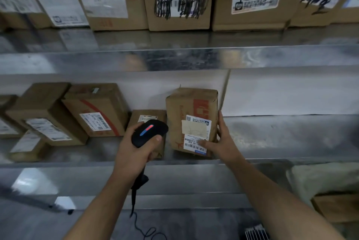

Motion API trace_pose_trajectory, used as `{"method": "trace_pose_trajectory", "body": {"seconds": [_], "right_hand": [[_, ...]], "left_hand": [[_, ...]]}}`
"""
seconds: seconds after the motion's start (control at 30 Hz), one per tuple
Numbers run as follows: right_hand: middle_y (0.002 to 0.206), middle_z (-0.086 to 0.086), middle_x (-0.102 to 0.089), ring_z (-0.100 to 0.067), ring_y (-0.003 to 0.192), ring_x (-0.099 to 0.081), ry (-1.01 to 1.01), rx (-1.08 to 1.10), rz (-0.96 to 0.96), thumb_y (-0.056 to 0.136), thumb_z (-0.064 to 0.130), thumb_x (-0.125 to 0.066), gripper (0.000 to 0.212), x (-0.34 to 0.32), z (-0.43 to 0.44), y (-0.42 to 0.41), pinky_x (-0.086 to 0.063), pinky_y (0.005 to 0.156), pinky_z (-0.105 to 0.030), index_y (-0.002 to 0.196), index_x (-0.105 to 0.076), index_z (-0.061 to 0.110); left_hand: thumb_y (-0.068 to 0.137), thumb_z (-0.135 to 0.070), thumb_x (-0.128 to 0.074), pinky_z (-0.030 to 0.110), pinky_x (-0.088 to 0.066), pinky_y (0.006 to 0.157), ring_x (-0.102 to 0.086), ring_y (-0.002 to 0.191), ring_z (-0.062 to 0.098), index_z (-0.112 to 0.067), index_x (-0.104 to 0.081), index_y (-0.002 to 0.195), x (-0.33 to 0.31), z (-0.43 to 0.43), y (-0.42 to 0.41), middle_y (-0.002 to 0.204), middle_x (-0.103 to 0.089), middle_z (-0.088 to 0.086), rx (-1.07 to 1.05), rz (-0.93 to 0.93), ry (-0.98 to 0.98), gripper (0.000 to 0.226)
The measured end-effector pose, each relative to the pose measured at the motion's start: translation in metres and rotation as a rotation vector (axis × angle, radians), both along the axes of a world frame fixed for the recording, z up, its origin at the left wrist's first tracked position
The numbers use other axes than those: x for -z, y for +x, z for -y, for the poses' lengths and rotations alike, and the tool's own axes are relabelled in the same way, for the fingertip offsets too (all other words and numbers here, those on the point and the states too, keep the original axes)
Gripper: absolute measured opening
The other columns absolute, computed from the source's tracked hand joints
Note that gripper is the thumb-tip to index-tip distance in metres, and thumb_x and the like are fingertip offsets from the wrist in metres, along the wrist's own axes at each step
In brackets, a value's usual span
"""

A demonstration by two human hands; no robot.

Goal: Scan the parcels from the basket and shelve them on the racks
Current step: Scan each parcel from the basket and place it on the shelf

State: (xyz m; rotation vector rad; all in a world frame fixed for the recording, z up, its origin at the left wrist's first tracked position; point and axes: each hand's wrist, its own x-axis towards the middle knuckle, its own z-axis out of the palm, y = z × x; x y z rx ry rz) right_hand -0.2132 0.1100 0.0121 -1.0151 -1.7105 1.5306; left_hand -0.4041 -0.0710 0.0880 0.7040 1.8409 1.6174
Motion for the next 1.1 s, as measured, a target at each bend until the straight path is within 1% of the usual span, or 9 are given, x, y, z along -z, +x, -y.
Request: {"method": "trace_pose_trajectory", "body": {"seconds": [0.13,0.2,0.3,0.5,0.63,0.73,0.87,1.0,1.1], "right_hand": [[0.141,0.006,-0.056,-0.013,0.127,-0.058,0.014,0.015,-0.016,0.077,0.0,-0.084,0.111,0.01,-0.008,-0.016,-0.058,0.094,-0.038,0.14,-0.021,0.067],[0.132,0.009,-0.062,-0.006,0.116,-0.064,-0.008,0.026,-0.041,0.078,0.001,-0.084,0.105,0.01,-0.01,-0.026,-0.06,0.089,-0.033,0.148,-0.027,0.054],[0.132,0.011,-0.063,-0.002,0.111,-0.066,-0.029,0.022,-0.07,0.079,0.003,-0.084,0.107,0.009,-0.015,-0.041,-0.059,0.091,-0.032,0.159,-0.02,0.037],[0.131,0.008,-0.065,-0.015,0.119,-0.065,-0.035,0.018,-0.055,0.078,0.003,-0.084,0.103,0.014,-0.026,-0.06,-0.058,0.094,-0.049,0.152,-0.028,0.047],[0.13,0.009,-0.065,-0.016,0.119,-0.064,0.0,-0.007,-0.032,0.077,0.006,-0.085,0.1,0.02,-0.035,-0.06,-0.058,0.094,-0.051,0.13,-0.033,0.074],[0.126,0.011,-0.067,-0.014,0.116,-0.066,0.004,-0.043,-0.028,0.077,0.004,-0.085,0.1,0.022,-0.04,-0.058,-0.059,0.093,-0.05,0.131,-0.033,0.071],[0.119,0.021,-0.065,-0.005,0.108,-0.067,-0.02,-0.065,-0.023,0.079,0.002,-0.083,0.099,0.02,-0.041,-0.057,-0.06,0.092,-0.042,0.15,-0.029,0.045],[0.12,0.015,-0.066,-0.001,0.106,-0.067,0.015,-0.122,0.021,0.076,0.0,-0.085,0.094,0.013,-0.04,-0.052,-0.06,0.084,-0.028,0.139,-0.035,0.048],[0.147,0.0,-0.051,-0.018,0.134,-0.053,0.01,-0.104,0.1,0.073,0.019,-0.091,0.118,0.002,-0.034,-0.044,-0.05,0.107,-0.044,0.16,-0.014,0.031]], "left_hand": [[0.086,-0.022,-0.081,0.037,-0.054,0.064,-0.067,0.071,0.022,-0.033,-0.06,0.125,-0.001,0.001,-0.003,0.103,-0.071,0.007,-0.053,0.006,-0.006,0.046],[0.086,-0.02,-0.08,0.034,-0.053,0.061,-0.065,0.07,0.022,-0.033,-0.06,0.122,-0.003,0.003,-0.003,0.102,-0.07,0.009,-0.071,0.013,-0.001,0.043],[0.085,-0.019,-0.081,0.027,-0.054,0.058,-0.067,0.076,0.022,-0.033,-0.061,0.122,-0.005,0.005,-0.005,0.105,-0.07,0.008,-0.108,0.013,-0.006,0.044],[0.063,-0.046,-0.084,0.03,-0.054,0.061,-0.069,0.08,0.025,-0.041,-0.063,0.113,-0.007,0.009,-0.007,0.105,-0.071,0.004,-0.16,-0.01,-0.016,0.055],[0.053,-0.057,-0.082,0.032,-0.055,0.063,-0.069,0.081,0.024,-0.033,-0.063,0.121,-0.001,0.008,-0.009,0.106,-0.071,0.009,-0.183,-0.011,-0.007,0.074],[0.054,-0.057,-0.082,0.032,-0.055,0.063,-0.069,0.079,0.023,-0.033,-0.063,0.122,0.002,0.005,-0.006,0.106,-0.07,0.008,-0.179,-0.025,-0.005,0.075],[0.059,-0.05,-0.084,0.028,-0.055,0.06,-0.069,0.076,0.022,-0.036,-0.062,0.12,0.0,0.0,-0.001,0.104,-0.071,0.005,-0.15,-0.033,-0.008,0.066],[0.081,-0.026,-0.086,0.028,-0.055,0.062,-0.068,0.082,0.023,-0.031,-0.06,0.125,-0.002,-0.006,0.003,0.109,-0.068,0.004,-0.122,-0.042,-0.008,0.051],[0.087,-0.018,-0.08,0.032,-0.056,0.064,-0.068,0.082,0.022,-0.037,-0.059,0.118,-0.003,-0.01,0.006,0.109,-0.067,0.002,-0.076,-0.054,0.023,0.042]]}}
